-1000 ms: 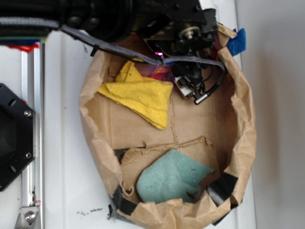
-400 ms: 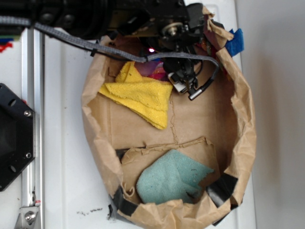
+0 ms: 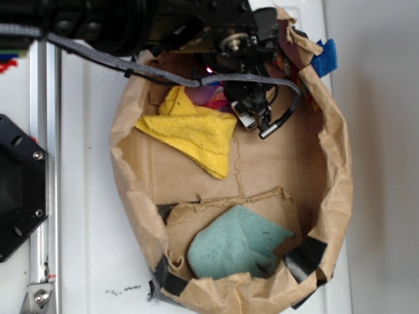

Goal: Grab the multicolored rope.

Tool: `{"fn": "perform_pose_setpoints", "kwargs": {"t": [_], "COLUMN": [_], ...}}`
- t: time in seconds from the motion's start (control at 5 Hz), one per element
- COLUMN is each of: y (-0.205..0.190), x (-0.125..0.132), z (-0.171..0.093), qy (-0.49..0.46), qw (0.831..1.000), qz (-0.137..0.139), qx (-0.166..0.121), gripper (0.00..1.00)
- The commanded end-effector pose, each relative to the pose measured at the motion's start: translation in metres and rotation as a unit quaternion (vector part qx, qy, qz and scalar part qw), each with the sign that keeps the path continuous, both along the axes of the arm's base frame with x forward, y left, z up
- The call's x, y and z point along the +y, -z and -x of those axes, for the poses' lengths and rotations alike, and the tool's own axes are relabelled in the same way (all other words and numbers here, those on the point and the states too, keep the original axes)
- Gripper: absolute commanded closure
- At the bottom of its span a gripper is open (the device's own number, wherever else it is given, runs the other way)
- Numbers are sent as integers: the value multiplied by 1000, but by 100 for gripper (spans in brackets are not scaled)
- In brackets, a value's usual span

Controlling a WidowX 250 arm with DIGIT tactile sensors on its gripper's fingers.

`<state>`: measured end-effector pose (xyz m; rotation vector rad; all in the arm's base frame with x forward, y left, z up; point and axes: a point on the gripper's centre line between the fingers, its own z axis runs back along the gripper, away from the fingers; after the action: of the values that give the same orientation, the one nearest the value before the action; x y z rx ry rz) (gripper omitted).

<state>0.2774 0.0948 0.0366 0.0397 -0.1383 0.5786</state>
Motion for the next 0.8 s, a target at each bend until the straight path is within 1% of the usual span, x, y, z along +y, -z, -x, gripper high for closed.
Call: {"fn": "perform_pose_setpoints", "kwargs": {"t": [0.0,0.2,0.4,0.6], "y": [12,14,13,11], "x": [9,8,8,8], "z": [-7,-6,-5,-4], "qy": [-10,-11,-8,-3], "qw": [999,999,999,1000], "qz": [33,37,31,30], "qx": [7,7,4,6], "gripper": [0,53,100,100]}}
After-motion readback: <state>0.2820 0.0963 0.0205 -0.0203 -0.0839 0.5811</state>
